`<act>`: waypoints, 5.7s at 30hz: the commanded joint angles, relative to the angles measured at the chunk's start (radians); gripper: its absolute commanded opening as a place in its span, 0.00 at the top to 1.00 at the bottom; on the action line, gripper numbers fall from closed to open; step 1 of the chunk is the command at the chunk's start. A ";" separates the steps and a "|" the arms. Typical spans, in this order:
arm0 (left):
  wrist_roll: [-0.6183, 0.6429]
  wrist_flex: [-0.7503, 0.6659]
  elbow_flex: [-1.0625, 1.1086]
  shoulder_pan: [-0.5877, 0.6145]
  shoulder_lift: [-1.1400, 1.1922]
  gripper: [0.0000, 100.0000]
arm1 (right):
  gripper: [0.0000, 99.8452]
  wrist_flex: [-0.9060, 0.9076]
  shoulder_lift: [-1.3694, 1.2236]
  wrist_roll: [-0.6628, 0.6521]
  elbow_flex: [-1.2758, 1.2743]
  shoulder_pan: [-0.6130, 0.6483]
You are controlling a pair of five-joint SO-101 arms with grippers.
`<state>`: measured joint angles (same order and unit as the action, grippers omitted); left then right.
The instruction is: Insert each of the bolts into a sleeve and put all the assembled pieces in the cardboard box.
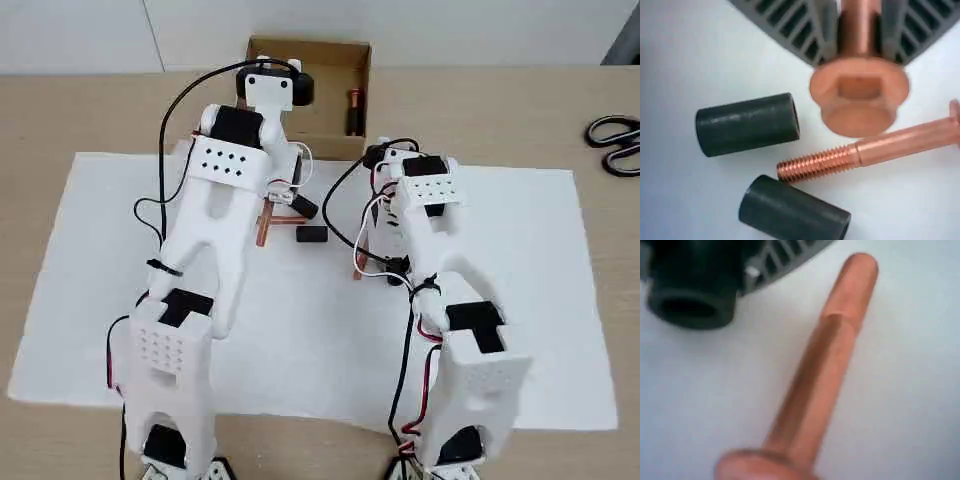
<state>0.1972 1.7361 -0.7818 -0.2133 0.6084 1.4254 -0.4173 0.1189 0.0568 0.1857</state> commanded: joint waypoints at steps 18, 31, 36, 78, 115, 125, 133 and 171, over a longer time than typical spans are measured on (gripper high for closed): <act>0.000 0.017 -0.047 0.003 -0.025 1.00 | 0.90 0.113 -0.053 -0.009 0.095 0.008; 0.018 0.017 -0.050 0.003 -0.025 1.00 | 0.99 0.122 -0.042 -0.011 0.112 0.008; 0.018 0.017 -0.048 0.005 -0.025 1.00 | 0.99 0.130 -0.041 -0.011 0.117 0.007; 0.169 0.017 -0.099 -0.109 -0.500 1.00 | 1.00 -0.424 1.428 -0.069 -0.870 0.008; 0.132 -1.115 1.394 -0.109 -1.208 1.00 | 1.00 -0.840 1.725 0.048 -1.375 0.145; 0.129 -1.177 1.403 -0.227 -1.211 1.00 | 1.00 -0.839 1.725 0.144 -1.413 0.255; 0.132 -1.125 1.403 -0.327 -1.208 1.00 | 1.00 -0.839 1.725 0.140 -1.428 0.262; 0.175 -1.125 1.426 -0.373 -1.157 1.00 | 1.00 -0.839 1.725 0.077 -1.390 0.294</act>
<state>0.3675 0.6145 0.6467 -0.5677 -0.5424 0.6091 1.2965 0.2140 -1.3794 0.4664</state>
